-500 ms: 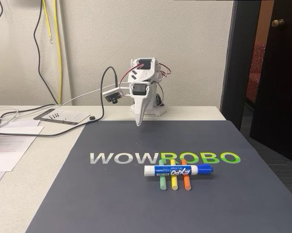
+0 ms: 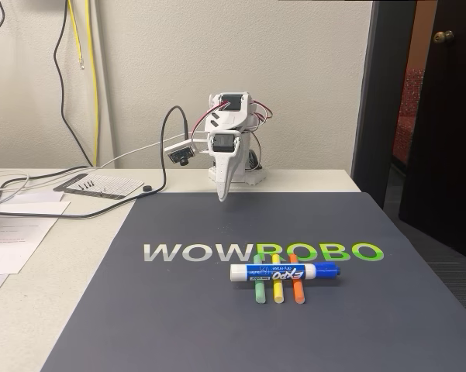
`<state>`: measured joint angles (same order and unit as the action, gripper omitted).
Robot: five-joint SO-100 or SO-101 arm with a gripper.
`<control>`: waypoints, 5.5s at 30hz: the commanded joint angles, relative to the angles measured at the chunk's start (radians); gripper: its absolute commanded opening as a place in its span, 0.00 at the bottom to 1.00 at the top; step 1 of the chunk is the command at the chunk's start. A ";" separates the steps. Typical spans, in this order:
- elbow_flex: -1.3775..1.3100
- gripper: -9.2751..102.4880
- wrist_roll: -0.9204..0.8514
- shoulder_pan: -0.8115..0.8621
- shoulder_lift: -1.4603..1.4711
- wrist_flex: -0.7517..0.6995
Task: Pick up the blue marker.
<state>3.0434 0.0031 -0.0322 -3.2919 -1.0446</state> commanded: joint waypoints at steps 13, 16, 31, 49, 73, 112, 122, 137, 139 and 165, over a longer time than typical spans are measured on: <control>-0.003 0.08 -0.008 -0.009 -0.057 0.000; -0.003 0.08 -0.008 -0.009 -0.057 0.000; -0.003 0.08 -0.002 -0.009 -0.057 0.000; -0.003 0.08 0.006 -0.012 -0.057 -0.002; -0.466 0.08 -0.225 -0.110 0.371 -0.051; -2.958 0.08 -0.051 -0.276 2.353 -0.988; -2.988 0.08 -0.106 -0.249 2.523 -0.946; -2.988 0.09 -0.114 -0.247 2.695 -0.762; -2.988 0.10 -0.121 -0.247 2.707 -0.733; -2.988 0.32 -0.156 -0.233 2.809 -0.575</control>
<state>0.0920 -0.1457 -0.2715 -0.4694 -1.6322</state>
